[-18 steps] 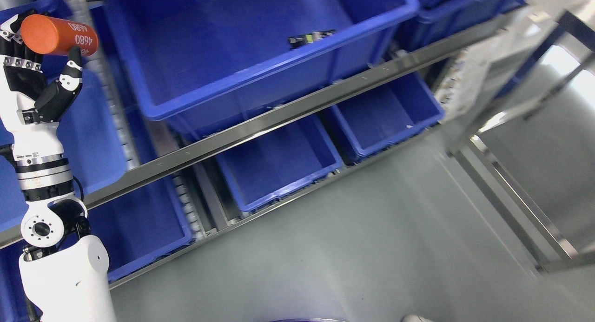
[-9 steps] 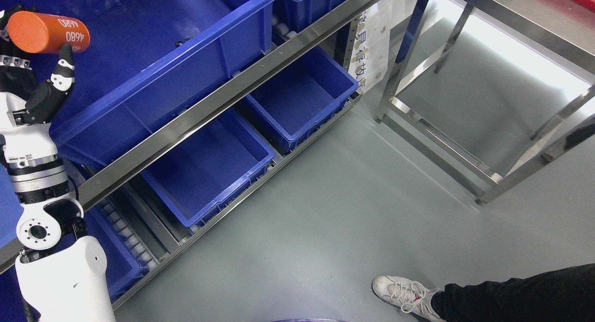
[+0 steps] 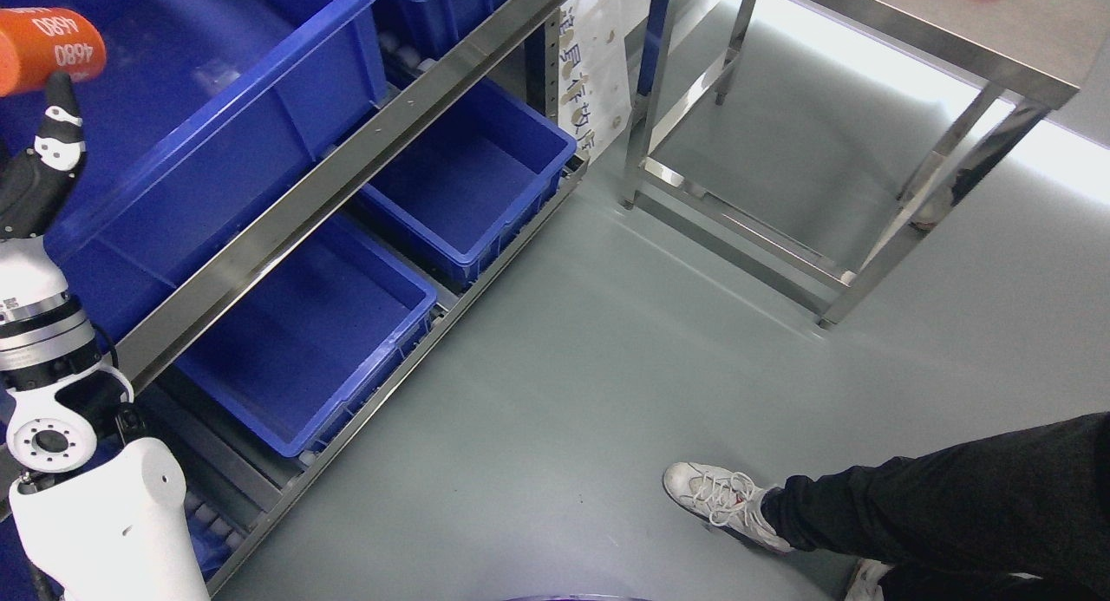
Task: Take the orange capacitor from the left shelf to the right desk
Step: 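Hold the capacitor in the left hand while turning toward the steel table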
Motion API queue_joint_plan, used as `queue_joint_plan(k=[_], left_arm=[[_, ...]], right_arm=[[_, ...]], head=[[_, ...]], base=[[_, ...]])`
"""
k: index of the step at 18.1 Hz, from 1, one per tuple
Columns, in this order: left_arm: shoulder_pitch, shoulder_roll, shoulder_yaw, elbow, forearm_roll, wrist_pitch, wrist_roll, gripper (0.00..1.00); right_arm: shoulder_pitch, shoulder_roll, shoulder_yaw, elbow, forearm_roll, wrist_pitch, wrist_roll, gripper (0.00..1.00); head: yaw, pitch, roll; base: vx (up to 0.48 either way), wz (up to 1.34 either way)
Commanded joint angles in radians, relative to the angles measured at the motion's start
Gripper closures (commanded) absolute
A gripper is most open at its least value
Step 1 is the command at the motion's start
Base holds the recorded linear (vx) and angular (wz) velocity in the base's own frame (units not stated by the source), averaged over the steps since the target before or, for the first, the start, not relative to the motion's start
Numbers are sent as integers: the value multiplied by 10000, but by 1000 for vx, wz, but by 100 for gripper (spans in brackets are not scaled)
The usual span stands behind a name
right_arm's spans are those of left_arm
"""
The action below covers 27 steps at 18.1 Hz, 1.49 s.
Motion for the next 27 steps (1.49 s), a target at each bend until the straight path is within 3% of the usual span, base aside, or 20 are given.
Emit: queue_joint_plan(k=[1,6,14,18,27], left_arm=[[-128,167,767,-45,543,-39,-32,73],[-97,167,891,-45,558,-131,-230,73],[1557,167,-1469,-45,558,-742,-323,72],[2372,167,-1764,-45,558,-1327,-323,72],[2250,167,-2559,-30,758,-1204,-338,72]], right_arm=[[200,-175,-123,-175,46,-32,-73,0],[200,-175,-123,-175,46,-32,-73,0],[200,-175,-123,-175,46,-32,-73,0],[200,-175,-123,-175,46,-32,-73,0],[200,-175,-123,-175,46,-17,-73,0]], head=[[0,0,0],[0,1,0],[0,3,0],[0,3,0],[0,3,0]], base=[[-12,-416],[-2,-530],[49,-541],[102,-369],[184,-86]])
